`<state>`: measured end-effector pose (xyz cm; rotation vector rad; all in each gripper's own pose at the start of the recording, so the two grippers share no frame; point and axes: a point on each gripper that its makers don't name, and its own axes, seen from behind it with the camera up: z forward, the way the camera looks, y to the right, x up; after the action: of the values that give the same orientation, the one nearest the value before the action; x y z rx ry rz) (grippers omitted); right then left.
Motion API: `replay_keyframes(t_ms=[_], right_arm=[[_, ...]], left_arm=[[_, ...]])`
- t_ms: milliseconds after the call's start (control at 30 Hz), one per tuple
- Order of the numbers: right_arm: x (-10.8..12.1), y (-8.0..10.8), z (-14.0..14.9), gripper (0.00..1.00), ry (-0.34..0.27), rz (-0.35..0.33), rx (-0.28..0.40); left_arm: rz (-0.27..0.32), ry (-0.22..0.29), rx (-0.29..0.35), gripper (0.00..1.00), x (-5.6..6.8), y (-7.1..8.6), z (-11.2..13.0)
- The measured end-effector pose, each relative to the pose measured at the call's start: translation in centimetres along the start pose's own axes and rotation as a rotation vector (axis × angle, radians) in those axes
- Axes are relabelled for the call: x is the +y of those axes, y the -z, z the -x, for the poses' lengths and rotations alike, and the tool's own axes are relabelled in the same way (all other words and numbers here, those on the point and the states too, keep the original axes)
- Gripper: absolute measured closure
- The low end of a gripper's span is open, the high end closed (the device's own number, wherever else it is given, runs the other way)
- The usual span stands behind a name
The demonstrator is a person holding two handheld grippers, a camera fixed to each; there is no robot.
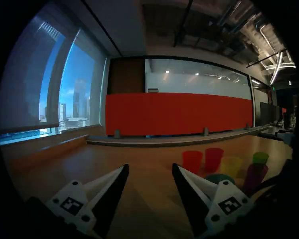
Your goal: Pour water
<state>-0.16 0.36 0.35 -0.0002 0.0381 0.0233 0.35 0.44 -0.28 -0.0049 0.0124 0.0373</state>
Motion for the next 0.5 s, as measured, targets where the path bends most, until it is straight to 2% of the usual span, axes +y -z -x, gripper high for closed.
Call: replay_keyframes(t_ms=[500], right_arm=[[-0.4, -0.09, 0.03, 0.01, 0.001, -0.006, -0.002]], left_arm=[[0.0, 0.0, 0.0, 0.2, -0.01, 0.0, -0.02]])
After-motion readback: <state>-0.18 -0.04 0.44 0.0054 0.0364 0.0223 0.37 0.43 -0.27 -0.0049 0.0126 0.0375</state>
